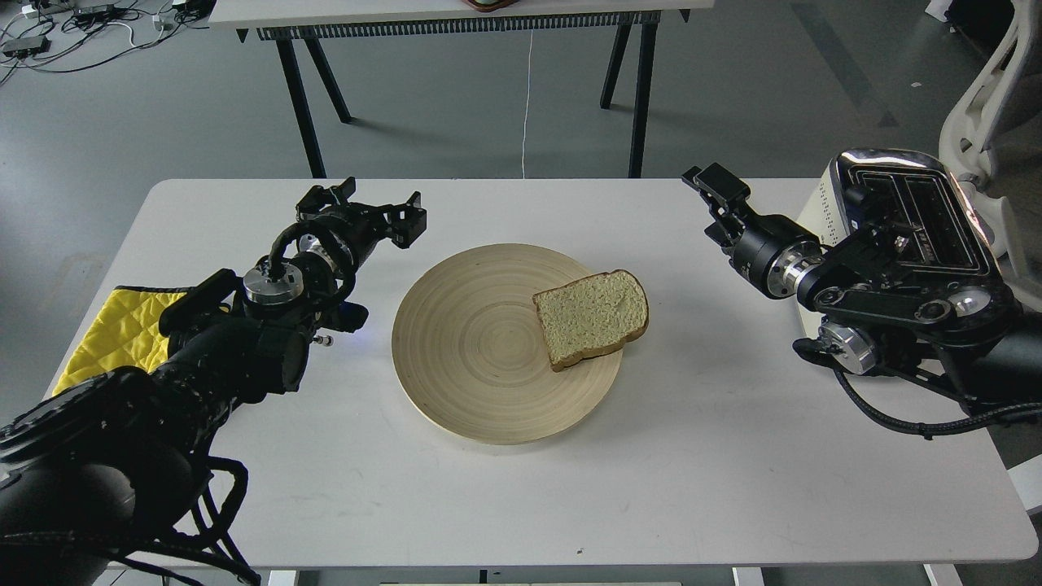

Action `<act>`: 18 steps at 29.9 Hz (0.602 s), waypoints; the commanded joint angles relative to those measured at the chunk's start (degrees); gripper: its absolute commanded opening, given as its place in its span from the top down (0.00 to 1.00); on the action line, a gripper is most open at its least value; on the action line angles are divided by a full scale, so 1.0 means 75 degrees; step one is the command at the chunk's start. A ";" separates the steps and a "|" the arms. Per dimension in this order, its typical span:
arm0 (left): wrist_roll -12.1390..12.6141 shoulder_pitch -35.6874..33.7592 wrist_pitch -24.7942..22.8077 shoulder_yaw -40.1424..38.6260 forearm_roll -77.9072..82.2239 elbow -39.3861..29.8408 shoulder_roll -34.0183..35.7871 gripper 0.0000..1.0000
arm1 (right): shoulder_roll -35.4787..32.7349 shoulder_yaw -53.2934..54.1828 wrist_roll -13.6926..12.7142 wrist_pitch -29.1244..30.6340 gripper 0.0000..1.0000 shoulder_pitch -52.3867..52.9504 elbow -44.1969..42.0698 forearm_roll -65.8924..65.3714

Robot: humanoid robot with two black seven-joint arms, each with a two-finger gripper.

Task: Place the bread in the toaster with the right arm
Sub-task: 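Move the open right gripper down toward the bread slice on the plate, then close the right gripper on the edge of the bread slice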

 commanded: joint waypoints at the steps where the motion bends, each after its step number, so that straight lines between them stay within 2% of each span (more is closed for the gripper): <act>1: 0.0000 -0.0003 0.0000 0.0000 0.0000 -0.0001 0.0000 0.00 | 0.0350 -0.0157 0.0005 -0.0197 0.02 -0.0311 -0.0033 -0.0007; 6: 0.0000 -0.0003 0.0000 0.0000 0.0000 -0.0001 0.0000 0.00 | 0.0830 -0.0251 -0.0007 -0.0560 0.02 -0.0616 -0.0080 -0.0007; 11: 0.0000 -0.0003 0.0000 0.0000 -0.0011 -0.0001 0.0000 0.00 | 0.0925 -0.0262 -0.0019 -0.0619 0.03 -0.0628 -0.0068 -0.0007; 18: 0.0000 -0.0003 0.0000 0.0000 0.0000 -0.0001 0.0000 0.00 | 0.1065 -0.0695 -0.0042 -0.0619 0.13 -0.0616 -0.0056 -0.0007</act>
